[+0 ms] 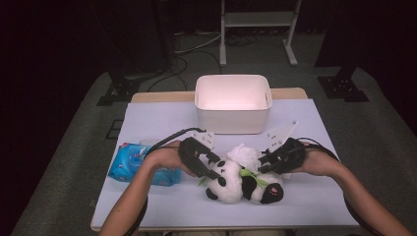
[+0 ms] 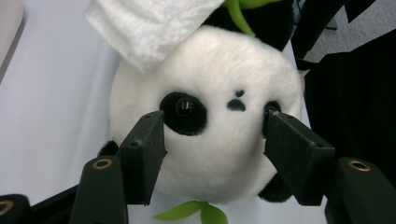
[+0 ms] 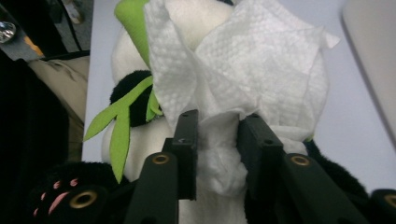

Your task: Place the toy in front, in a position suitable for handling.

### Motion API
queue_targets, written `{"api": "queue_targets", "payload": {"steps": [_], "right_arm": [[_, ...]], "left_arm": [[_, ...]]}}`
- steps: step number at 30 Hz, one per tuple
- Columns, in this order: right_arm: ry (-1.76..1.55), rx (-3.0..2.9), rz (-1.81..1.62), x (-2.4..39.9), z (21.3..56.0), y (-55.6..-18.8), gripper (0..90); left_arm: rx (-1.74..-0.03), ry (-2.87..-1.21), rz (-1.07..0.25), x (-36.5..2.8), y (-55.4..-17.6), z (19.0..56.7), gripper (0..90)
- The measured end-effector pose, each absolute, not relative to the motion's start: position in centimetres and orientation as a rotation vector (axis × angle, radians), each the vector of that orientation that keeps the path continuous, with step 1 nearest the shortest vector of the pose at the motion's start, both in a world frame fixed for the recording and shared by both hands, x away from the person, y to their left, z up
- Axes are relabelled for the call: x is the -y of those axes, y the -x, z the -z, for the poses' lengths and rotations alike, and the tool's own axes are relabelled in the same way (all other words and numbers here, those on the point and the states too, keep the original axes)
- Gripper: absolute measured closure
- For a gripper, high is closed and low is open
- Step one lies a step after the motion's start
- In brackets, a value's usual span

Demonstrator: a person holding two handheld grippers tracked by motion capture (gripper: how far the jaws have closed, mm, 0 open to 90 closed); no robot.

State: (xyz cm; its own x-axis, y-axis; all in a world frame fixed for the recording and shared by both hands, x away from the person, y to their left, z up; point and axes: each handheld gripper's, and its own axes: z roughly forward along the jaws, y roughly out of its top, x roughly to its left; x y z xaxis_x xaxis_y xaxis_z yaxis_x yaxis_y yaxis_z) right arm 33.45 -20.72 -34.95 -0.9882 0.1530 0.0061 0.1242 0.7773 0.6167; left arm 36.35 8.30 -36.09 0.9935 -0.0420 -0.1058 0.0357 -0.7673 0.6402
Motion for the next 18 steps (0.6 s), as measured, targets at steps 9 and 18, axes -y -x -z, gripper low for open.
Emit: {"api": "queue_targets", "payload": {"steps": [9, 18], "right_arm": [[-0.218, -2.924, -1.049, 21.9, 35.3, -33.0, 81.7], [-0.243, -2.921, -1.039, 23.9, 34.8, -32.6, 82.7]], "left_arm": [[-0.015, -2.42, 0.118, -7.7, -35.9, 37.2, 31.0], [-0.077, -2.404, 0.117, -7.9, -34.9, 37.1, 41.4]]}}
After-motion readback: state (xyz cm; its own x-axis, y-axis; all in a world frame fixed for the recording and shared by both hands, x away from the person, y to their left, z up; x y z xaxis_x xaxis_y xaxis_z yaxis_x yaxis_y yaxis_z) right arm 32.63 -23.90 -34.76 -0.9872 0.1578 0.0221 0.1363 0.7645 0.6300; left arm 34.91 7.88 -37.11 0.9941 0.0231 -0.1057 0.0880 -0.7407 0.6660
